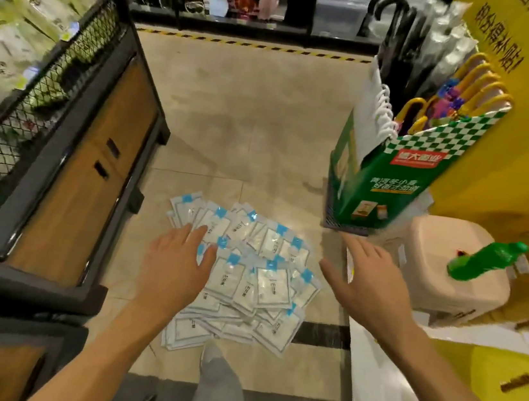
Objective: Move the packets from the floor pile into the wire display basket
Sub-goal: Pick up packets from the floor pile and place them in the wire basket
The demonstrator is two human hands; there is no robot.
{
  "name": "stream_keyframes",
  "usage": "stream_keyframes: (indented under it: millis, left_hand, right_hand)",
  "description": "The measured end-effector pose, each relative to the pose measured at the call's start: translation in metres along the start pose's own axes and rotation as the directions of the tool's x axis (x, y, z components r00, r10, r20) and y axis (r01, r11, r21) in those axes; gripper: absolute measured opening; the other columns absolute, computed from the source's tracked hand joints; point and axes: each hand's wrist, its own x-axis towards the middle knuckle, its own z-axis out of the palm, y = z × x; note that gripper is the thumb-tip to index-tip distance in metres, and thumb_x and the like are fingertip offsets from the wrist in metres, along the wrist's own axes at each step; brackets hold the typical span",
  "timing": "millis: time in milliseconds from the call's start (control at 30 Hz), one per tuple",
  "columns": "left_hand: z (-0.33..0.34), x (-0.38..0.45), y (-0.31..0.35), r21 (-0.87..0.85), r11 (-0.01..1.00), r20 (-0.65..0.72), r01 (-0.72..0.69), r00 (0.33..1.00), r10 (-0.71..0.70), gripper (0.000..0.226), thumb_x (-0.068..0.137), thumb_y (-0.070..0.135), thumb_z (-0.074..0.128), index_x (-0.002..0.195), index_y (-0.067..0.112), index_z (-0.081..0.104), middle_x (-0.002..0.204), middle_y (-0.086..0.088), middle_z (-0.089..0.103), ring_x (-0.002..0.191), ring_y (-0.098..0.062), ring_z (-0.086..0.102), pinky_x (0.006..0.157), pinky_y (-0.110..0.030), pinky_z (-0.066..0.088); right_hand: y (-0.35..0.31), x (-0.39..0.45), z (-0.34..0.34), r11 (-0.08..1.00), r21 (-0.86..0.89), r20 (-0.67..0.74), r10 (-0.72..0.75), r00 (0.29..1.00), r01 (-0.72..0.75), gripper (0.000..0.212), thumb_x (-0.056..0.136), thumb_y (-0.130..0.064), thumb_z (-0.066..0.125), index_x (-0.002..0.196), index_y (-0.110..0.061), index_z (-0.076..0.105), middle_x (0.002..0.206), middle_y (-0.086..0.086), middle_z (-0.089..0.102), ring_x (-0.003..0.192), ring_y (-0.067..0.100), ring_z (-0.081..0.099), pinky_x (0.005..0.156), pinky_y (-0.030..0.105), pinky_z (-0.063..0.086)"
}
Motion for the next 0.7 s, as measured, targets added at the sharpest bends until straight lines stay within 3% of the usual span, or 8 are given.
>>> stream_keyframes:
  millis: [133,200,333,500,700]
  left_hand:
    - [0.035,0.058,-0.026,0.020,1.000,0.128,-0.003,0.992,0.001,0.061,0.104,0.056,0.028,0.153,0.023,0.043,0.154,-0.004,0.050,0.138,-0.026,0.049,0.114,-0.044,0.038]
    - [0.062,0.079,-0.039,0.008,1.000,0.150,-0.025,0.988,0.024,0.070,0.100,0.062,0.021,0.150,0.021,0.048,0.153,-0.007,0.052,0.137,-0.028,0.051,0.113,-0.045,0.040]
    - [0.147,0.127,-0.068,-0.005,1.000,0.209,0.004,0.978,-0.003,0.069,0.103,0.062,0.021,0.151,0.021,0.048,0.154,-0.007,0.050,0.141,-0.027,0.048,0.115,-0.043,0.037]
    - [0.297,0.177,-0.102,-0.041,0.999,0.283,0.006,0.959,0.006,0.076,0.096,0.063,0.021,0.146,0.016,0.054,0.147,-0.014,0.056,0.134,-0.033,0.055,0.110,-0.051,0.044]
    - [0.496,0.239,-0.140,-0.013,0.998,0.311,0.056,0.949,-0.049,0.073,0.097,0.061,0.019,0.157,0.022,0.036,0.163,-0.007,0.035,0.149,-0.027,0.035,0.121,-0.046,0.028]
  right_hand:
    - [-0.014,0.050,0.040,0.998,-0.022,0.010,0.055,0.998,-0.054,0.074,0.096,-0.067,0.051,0.154,-0.021,0.045,0.155,0.000,0.051,0.140,0.024,0.047,0.114,0.039,0.040]
    - [-0.016,0.073,0.066,0.997,-0.039,0.040,0.063,0.997,-0.062,0.074,0.096,-0.068,0.051,0.155,-0.024,0.042,0.157,-0.002,0.048,0.142,0.023,0.045,0.115,0.039,0.039]
    - [-0.005,0.129,0.149,0.996,-0.031,0.065,0.087,0.994,-0.086,0.072,0.095,-0.064,0.057,0.152,-0.022,0.046,0.153,0.000,0.053,0.138,0.025,0.049,0.111,0.040,0.042]
    - [0.037,0.190,0.301,0.990,0.009,0.075,0.139,0.987,-0.140,0.068,0.094,-0.057,0.063,0.148,-0.017,0.051,0.151,0.007,0.054,0.138,0.028,0.048,0.111,0.043,0.042]
    - [0.102,0.249,0.514,0.987,-0.016,0.136,0.161,0.978,-0.160,0.076,0.095,-0.064,0.056,0.156,-0.021,0.041,0.160,0.006,0.043,0.145,0.026,0.039,0.117,0.044,0.036]
